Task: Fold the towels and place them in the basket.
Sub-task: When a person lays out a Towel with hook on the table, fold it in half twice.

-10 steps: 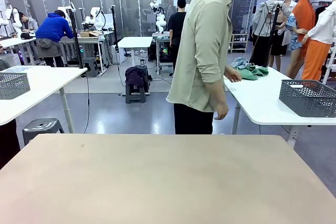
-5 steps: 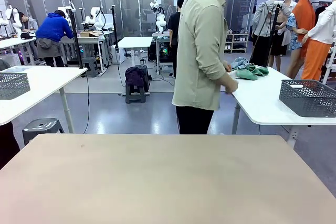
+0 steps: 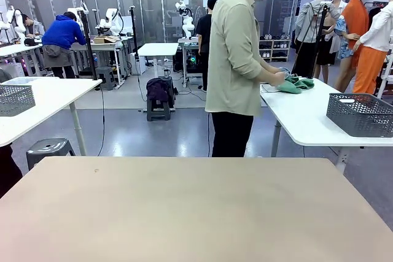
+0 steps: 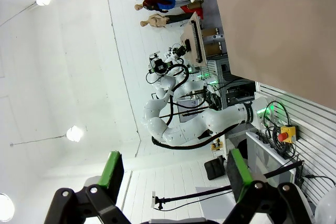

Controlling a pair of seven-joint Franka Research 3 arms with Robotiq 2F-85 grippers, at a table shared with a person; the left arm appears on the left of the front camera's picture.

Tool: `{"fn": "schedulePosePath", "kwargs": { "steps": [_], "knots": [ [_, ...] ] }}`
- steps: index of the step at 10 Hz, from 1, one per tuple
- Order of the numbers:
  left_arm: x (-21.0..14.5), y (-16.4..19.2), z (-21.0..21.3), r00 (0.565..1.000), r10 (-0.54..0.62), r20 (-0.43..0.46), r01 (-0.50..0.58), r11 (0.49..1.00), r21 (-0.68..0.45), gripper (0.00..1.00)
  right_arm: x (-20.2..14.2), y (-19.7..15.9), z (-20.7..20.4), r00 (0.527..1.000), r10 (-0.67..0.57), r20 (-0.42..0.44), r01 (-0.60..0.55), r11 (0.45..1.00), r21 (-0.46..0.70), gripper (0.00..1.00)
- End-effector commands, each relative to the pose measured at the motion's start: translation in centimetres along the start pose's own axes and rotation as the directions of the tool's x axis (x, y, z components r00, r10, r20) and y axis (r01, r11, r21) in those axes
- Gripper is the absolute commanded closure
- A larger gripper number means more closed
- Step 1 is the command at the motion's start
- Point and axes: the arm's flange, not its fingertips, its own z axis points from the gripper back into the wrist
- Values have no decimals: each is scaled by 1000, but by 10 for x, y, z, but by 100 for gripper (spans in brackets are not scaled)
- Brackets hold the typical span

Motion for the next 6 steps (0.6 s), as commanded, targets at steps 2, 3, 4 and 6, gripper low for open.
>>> {"fn": "schedulePosePath", "kwargs": {
  "steps": [2, 3, 4, 6],
  "knots": [
    [-1, 0, 1, 1000, -1, 3, 1, 1000, 2, 0, 0, 1, -1, 1000, 1, -2, -2, 1000, -2, 0],
    [-1, 0, 1, 1000, -1, 3, 1, 1000, 2, 0, 0, 1, -1, 1000, 1, -2, -2, 1000, -2, 0],
    [0, 0, 0, 1000, 0, 0, 0, 1000, 0, 0, 0, 1, -1, 1000, 1, -2, -2, 1000, -2, 0],
    [0, 3, -2, 999, 46, 27, -47, 998, 45, 0, 0, 1, -1, 1000, 1, -2, -2, 1000, -2, 0]
  ]
}}
